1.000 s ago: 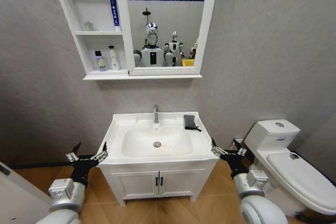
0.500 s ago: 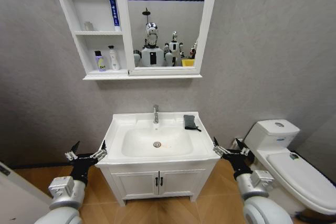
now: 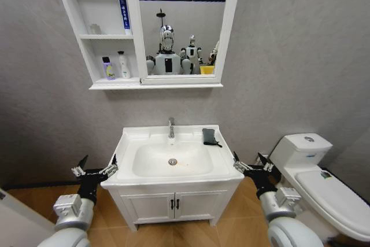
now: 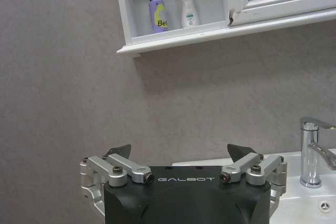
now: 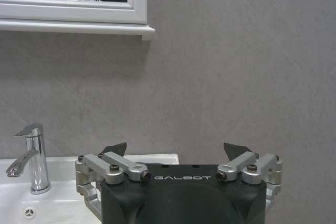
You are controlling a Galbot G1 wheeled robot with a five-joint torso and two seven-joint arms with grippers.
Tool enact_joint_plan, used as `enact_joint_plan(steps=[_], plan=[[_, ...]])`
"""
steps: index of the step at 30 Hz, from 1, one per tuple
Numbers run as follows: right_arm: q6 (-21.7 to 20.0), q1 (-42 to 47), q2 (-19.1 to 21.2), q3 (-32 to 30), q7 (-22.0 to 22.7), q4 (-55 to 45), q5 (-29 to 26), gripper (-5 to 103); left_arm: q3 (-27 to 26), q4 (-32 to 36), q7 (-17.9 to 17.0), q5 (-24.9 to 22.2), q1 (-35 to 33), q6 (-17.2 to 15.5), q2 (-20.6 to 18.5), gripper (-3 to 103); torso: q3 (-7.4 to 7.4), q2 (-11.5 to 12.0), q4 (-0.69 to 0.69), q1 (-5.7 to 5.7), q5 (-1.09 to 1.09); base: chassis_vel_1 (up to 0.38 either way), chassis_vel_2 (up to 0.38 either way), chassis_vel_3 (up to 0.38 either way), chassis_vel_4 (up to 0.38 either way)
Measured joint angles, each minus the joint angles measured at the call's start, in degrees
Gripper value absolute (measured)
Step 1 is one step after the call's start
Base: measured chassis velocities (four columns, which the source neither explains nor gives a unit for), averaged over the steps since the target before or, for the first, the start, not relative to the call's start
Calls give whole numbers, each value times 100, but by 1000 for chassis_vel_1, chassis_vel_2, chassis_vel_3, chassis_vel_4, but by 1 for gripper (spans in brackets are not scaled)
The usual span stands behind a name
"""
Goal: Move facial cleanser and shampoo from washbasin to cabinet, then wipe washbasin with towel.
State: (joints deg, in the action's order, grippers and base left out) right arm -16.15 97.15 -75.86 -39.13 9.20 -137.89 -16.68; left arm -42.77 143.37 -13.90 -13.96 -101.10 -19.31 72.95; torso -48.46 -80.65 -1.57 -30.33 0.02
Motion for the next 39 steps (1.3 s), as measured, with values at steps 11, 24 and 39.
enact_joint_plan(steps=[11,24,39], plan=[[-350,-523,404,86,250,401,-620,100,0,-8,-2,-3,1,-1,-3,100,1,0,-2,1,0,-68,74,71,-73],[-1196,-2600,2475,616,855,2153,-2559,100,1,-13,0,-3,1,-1,-4,100,0,0,-4,1,0,0,0,0,0],[-1680,-5441,2299,3032,1992,4314,-3833,100,1,-13,0,-4,1,-2,-4,100,0,0,-2,1,-2,0,0,0,0]])
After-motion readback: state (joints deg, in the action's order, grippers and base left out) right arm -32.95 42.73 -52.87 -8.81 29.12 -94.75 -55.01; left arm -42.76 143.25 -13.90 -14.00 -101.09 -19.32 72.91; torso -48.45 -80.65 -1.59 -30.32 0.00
